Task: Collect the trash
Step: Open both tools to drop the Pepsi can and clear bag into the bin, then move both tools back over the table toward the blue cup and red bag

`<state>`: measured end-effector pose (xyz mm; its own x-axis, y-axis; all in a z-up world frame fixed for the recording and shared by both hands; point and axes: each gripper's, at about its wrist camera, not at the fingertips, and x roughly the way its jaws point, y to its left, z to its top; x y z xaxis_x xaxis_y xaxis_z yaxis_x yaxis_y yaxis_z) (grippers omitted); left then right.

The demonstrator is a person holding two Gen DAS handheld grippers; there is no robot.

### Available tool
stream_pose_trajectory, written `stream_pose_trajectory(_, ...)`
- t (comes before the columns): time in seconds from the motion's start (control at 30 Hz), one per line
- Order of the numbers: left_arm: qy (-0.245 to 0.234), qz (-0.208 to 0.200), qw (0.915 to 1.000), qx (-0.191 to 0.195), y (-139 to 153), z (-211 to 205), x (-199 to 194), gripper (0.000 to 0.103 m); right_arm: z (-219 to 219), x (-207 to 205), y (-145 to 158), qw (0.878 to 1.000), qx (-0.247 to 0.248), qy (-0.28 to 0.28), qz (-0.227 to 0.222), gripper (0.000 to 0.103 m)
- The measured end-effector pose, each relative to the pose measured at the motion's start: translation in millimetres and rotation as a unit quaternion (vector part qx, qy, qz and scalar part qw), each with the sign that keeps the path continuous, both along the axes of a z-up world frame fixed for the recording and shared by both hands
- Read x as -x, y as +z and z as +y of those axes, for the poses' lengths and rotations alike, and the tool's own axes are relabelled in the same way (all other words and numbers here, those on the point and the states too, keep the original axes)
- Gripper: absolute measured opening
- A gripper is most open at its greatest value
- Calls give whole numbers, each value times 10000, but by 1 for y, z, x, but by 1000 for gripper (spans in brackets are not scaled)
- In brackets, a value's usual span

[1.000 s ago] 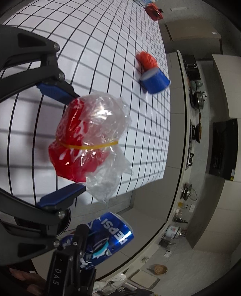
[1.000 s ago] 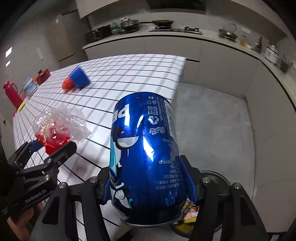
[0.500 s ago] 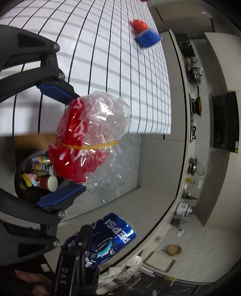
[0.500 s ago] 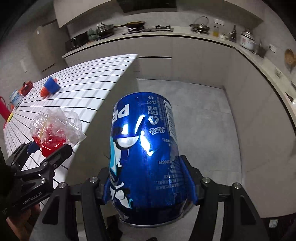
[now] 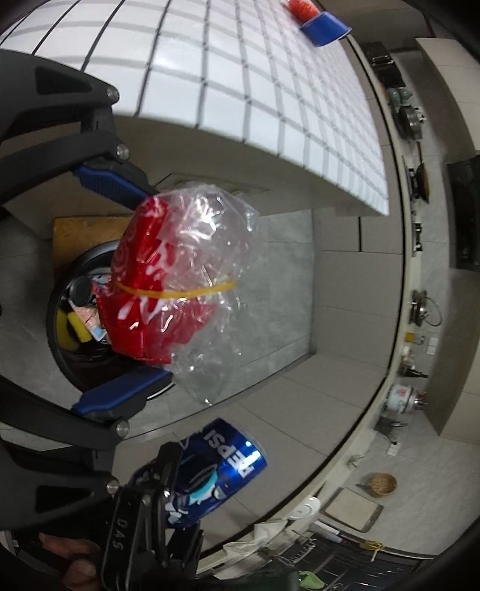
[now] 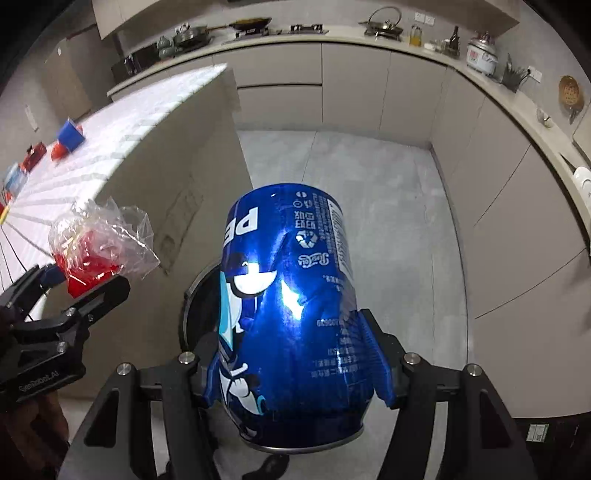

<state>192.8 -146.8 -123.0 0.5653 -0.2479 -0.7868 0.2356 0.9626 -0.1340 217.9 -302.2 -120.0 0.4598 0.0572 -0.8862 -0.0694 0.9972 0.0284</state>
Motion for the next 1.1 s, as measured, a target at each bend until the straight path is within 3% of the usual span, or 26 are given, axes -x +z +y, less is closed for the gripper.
stream_pose_trajectory(0.23,-66,469,9988,124,-33,-11,-3,84,11,-9,-52,9973,204,557,442,65)
stream_pose_trajectory(0.3,-47,452,9988,195,-31,-5,-10,95,18,-14,-65,9948,233,819,564,65)
stream_pose_trajectory(0.33,99,351,9993,109,-27,3,-14,99,21,-18,-74,9933,145,990,580,69)
stream_pose_trajectory(0.37,297,154,9994,70,-19,13,-17,103,23,-21,-81,9928,7,1064,551,99)
stream_pose_trajectory(0.43,513,48,9986,143,-8,27,-23,101,20,-31,-96,9931,-214,978,605,103)
stream_pose_trajectory(0.53,223,251,9969,711,-4,25,-26,103,19,-35,-106,9943,-91,857,632,103)
stream_pose_trajectory(0.77,174,94,9985,512,3,4,-13,103,-3,-27,-100,9966,-68,586,568,103)
stream_pose_trajectory(1.1,387,-218,9989,173,28,12,-24,103,-7,-23,-54,9993,-191,208,258,103)
